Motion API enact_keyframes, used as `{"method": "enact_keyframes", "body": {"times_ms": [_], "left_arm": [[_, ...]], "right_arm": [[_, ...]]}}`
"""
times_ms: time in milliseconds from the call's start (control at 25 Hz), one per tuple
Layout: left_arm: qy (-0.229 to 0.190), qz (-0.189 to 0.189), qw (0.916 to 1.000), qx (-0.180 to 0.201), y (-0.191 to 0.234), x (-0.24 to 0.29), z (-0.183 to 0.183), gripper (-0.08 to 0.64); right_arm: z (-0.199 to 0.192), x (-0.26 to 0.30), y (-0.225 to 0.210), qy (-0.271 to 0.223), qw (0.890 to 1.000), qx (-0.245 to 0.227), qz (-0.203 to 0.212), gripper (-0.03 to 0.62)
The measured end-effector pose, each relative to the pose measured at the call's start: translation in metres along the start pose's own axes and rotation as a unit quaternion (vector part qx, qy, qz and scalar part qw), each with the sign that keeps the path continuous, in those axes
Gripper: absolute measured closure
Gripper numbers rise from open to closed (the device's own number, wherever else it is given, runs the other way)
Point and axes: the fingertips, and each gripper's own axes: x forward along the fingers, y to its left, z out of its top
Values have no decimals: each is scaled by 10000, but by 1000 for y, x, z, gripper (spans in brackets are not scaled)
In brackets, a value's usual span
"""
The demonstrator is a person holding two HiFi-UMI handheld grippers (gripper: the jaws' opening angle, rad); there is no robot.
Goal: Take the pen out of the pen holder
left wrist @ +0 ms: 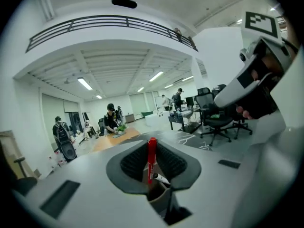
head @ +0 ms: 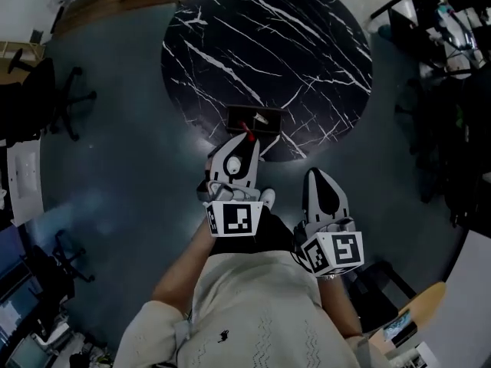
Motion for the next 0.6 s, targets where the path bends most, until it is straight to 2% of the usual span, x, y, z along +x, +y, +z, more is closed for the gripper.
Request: {"method": "enact_keyframes", "body": {"times_ms": [160, 280, 400, 520, 600], "left_arm": [[-320, 409, 9984, -204, 0, -43, 43, 499], [-426, 570, 9974, 148, -8, -83, 76, 499], [-485, 754, 9958, 197, -20, -114, 90, 499], [-713, 852, 9938, -36, -30, -142, 107, 499], [-992, 1003, 9886, -528, -32, -163, 122, 499]], "right_arm": [[20, -27, 12, -298, 9990, -172, 270, 574], [34, -53, 21, -523, 9968, -339, 505, 574], [49, -76, 31, -821, 9924, -567, 721, 574], [60, -98, 41, -1057, 9873, -769, 900, 574], [63, -111, 47, -1138, 9846, -881, 996, 574]]}}
